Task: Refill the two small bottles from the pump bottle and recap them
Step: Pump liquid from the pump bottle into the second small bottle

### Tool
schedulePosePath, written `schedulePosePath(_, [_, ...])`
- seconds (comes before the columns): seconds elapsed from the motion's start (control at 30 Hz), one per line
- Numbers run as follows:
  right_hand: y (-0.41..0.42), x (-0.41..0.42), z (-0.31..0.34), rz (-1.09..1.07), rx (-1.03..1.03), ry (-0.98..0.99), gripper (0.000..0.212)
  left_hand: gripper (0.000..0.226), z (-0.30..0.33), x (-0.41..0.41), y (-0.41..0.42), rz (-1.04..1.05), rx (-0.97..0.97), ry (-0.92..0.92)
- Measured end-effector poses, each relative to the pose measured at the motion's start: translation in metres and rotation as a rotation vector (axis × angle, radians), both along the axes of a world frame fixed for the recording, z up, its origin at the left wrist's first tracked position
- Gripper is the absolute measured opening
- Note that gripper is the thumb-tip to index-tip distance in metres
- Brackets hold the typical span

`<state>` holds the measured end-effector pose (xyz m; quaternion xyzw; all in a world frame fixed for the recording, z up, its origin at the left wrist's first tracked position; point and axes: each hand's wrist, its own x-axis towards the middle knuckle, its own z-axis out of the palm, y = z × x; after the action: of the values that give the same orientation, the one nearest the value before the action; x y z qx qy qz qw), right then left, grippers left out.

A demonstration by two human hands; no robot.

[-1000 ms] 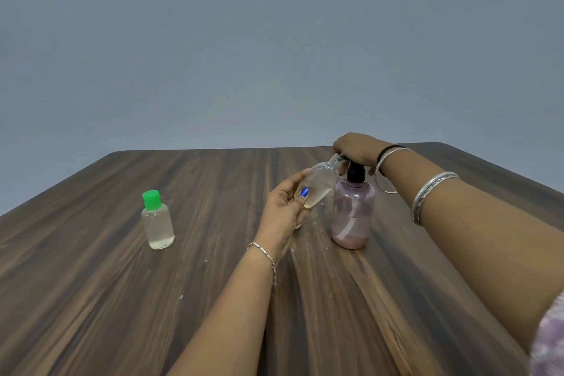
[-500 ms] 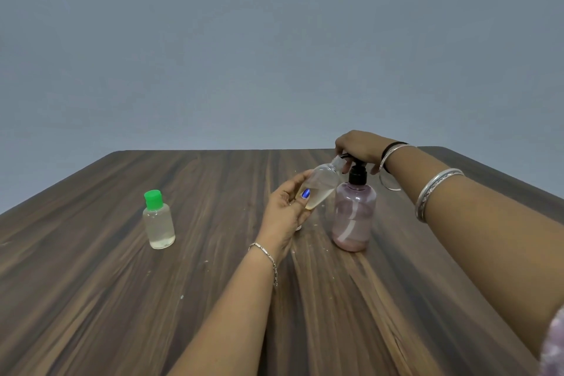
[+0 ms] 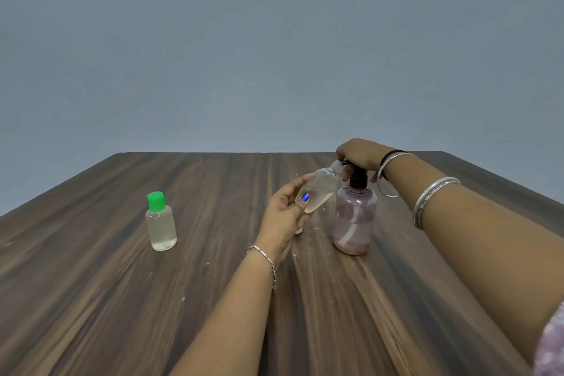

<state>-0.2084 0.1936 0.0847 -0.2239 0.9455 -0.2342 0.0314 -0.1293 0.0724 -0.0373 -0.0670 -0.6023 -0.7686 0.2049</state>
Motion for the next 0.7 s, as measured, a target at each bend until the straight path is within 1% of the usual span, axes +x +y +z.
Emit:
schedulePosePath(0.1, [0.004, 0.002, 0.007, 0.019, 0.132, 0.046, 0.033, 0.03, 0.0, -0.001, 0.001, -0.007, -0.008, 0.015])
schedulePosePath(0.17, [0.006, 0.002, 0.009, 0.009, 0.134, 0.03, 0.023, 0.03, 0.002, -0.001, 0.001, -0.013, -0.012, 0.028])
schedulePosePath(0.2, [0.006, 0.002, 0.009, 0.002, 0.127, 0.032, 0.022, 0.031, 0.002, -0.001, 0.002, -0.016, -0.011, 0.033])
schedulePosePath(0.3, [0.002, 0.0, 0.004, -0.018, 0.103, 0.08, 0.035, 0.031, 0.004, 0.0, 0.002, -0.014, -0.006, 0.044])
schedulePosePath(0.33, [0.0, -0.002, 0.002, -0.041, 0.059, 0.082, 0.036, 0.031, 0.003, -0.001, 0.001, -0.01, -0.007, 0.042])
schedulePosePath(0.43, [-0.004, -0.008, -0.007, -0.12, -0.087, 0.019, 0.028, 0.031, 0.001, -0.001, 0.001, -0.001, -0.005, 0.027])
schedulePosePath(0.47, [-0.004, -0.008, -0.008, -0.129, -0.084, 0.0, 0.027, 0.031, 0.001, -0.001, 0.001, -0.001, -0.003, 0.026])
schedulePosePath(0.6, [-0.004, 0.005, -0.003, -0.086, -0.042, 0.034, 0.037, 0.031, 0.002, -0.001, 0.001, -0.006, 0.004, 0.022])
schedulePosePath(0.7, [-0.001, 0.005, 0.003, -0.045, 0.048, 0.003, 0.034, 0.031, 0.002, 0.0, 0.002, -0.009, 0.011, 0.026])
